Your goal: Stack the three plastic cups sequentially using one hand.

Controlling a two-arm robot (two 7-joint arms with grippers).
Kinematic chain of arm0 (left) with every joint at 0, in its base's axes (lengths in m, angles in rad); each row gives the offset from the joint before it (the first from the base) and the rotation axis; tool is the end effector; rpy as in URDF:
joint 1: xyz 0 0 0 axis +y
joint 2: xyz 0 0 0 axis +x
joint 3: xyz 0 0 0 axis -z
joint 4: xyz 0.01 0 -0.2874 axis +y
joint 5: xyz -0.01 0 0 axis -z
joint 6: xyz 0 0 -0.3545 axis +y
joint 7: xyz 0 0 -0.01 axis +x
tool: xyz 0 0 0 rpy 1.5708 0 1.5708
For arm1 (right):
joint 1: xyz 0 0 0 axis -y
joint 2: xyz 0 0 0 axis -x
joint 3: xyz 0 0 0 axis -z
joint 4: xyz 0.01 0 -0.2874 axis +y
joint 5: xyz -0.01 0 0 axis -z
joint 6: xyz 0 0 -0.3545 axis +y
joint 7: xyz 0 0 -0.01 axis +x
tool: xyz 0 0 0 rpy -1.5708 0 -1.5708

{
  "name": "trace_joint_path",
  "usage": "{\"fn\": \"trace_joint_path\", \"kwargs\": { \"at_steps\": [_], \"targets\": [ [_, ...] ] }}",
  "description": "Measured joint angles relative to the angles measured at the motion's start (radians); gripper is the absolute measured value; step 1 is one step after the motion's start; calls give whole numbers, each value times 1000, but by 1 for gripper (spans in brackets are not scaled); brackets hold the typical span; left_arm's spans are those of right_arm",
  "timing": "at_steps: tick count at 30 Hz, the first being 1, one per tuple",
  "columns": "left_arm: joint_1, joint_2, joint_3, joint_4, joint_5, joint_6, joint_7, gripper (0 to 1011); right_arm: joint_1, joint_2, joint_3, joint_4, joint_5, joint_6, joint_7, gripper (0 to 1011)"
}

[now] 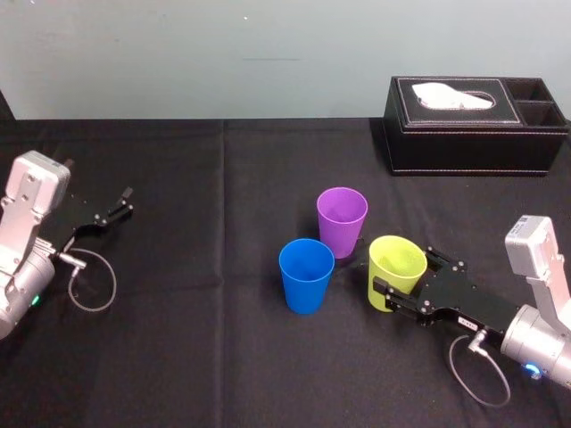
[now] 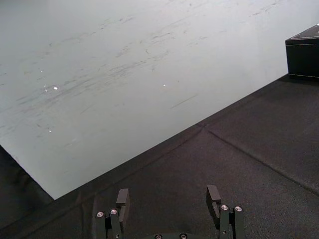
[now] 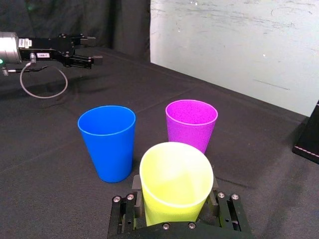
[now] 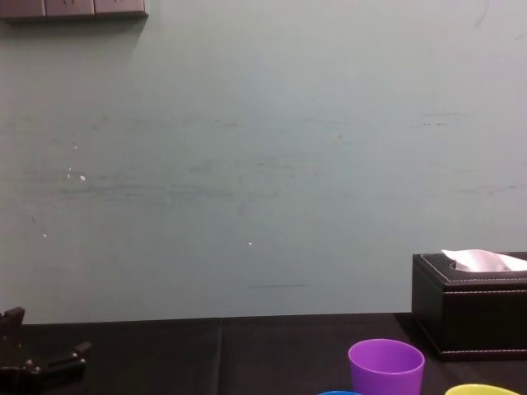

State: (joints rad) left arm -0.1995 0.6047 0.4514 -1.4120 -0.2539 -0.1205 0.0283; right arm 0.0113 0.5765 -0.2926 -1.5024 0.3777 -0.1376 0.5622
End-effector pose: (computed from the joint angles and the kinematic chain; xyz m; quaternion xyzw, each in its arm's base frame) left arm 0.4008 0.0691 -0.3089 0.1415 -0.1325 0.5799 0.7913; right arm 0.3609 -0.0852 -0.3234 -0.0951 -0.0256 -0.3721 0.9229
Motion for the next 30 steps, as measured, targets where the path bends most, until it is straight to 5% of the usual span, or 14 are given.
{"fn": "trace_joint_path", "kwargs": {
  "at_steps": [20,30],
  "targets": [
    [0,0,0,0,0,0,0,1011,-1,1,0,-1,1,-2,0,739],
    [0,0,0,0,0,0,0,1011,-29,36,22,-95,16,-15,4,738]
  ]
}}
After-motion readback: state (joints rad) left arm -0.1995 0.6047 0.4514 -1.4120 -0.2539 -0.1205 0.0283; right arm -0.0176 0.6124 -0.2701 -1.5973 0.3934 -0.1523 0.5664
